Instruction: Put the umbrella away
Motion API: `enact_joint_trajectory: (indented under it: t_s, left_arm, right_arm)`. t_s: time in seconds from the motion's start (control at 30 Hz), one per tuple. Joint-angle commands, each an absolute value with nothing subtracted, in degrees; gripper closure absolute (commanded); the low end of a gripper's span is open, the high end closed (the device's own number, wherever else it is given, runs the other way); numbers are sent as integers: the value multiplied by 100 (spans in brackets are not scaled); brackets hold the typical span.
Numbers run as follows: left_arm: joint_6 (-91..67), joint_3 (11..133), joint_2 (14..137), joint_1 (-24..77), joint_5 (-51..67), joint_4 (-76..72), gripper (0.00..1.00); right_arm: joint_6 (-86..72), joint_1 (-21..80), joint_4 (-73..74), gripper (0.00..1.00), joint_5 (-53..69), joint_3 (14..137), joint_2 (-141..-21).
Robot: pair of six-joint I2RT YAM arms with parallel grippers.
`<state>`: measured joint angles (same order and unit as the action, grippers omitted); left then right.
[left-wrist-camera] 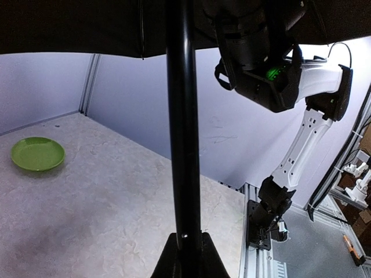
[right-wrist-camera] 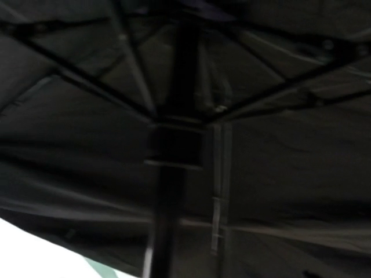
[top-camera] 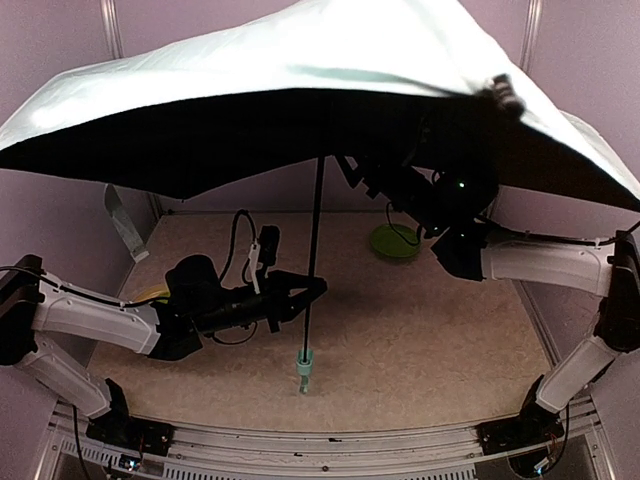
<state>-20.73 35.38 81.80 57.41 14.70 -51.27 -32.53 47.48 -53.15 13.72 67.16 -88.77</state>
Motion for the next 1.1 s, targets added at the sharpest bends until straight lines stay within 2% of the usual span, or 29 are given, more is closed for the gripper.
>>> enact_joint_trajectory:
  t_s: [0.0,0.2,0.37,0.57,0.77,0.93,1.07]
  left_arm:
    - [-2263,3577,8179,5791,1766,-5870,100]
    - [-2320,3734,8333,5800,1723,-5569,100]
    - [-2172,3804,8386,5865,1597,-5341,100]
    - [-2164,3797,8396,5900,1576,-5436,100]
    - [-2153,3788,8392,5906,1597,-5487,100]
    - [-2145,3797,8381,5901,1618,-5503,100]
    - [-2136,3789,8360,5903,1626,-5498,100]
  right_arm:
    - [-3852,4692,-6225,15,1678,7014,-9118]
    - [-4685,4644,-6439,18,1338,7569,-9605]
    - [-5300,4658,-6214,26,918,7933,-9916]
    - [-5390,4674,-6322,43,652,7848,-9969]
    - [-5343,4676,-6540,45,560,7557,-9835]
    - [-5242,4672,-6494,60,631,7568,-9791]
    - [-5264,4676,-6526,85,651,7529,-9782]
